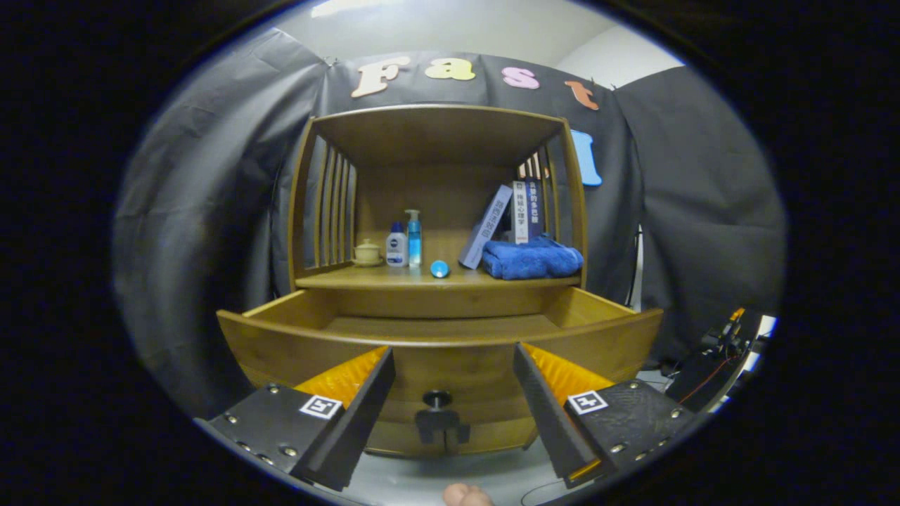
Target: Pull open the drawer, take out the items inside it, and place them on the countertop above the cabinet.
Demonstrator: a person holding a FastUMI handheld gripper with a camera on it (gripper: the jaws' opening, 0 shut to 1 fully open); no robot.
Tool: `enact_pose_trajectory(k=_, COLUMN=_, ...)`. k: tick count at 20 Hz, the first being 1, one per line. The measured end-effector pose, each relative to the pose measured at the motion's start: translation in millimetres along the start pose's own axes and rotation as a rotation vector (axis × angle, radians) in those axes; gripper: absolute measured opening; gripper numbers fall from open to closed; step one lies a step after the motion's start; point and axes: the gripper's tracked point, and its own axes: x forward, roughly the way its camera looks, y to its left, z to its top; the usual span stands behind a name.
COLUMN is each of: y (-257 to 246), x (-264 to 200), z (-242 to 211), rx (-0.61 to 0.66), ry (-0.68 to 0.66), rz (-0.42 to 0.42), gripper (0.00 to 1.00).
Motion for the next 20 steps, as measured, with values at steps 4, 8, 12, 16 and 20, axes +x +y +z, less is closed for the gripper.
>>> enact_pose_trajectory(k=4, y=9.5, x=10.7, z=-32.8, rx=0.018, ry=0.045, rz=0.04, gripper=1.0)
enact_pose_trajectory(k=8, y=3.6, x=18.6, z=-58.6, rx=0.02, ry=0.088, rz=0.038, gripper=1.0)
enact_pose_trajectory(k=12, y=6.7, x=25.3, z=-65.8, rx=0.024, ry=0.083, rz=0.054, gripper=1.0)
enact_pose_trajectory(k=16, y=5.6, x=32.3, z=-64.6, rx=0.034, ry=0.052, rz=0.045, gripper=1.0)
enact_pose_trajectory(k=20, y=5.1, x=38.6, z=-64.1, rx=0.036, ry=0.037, rz=0.062, gripper=0.98)
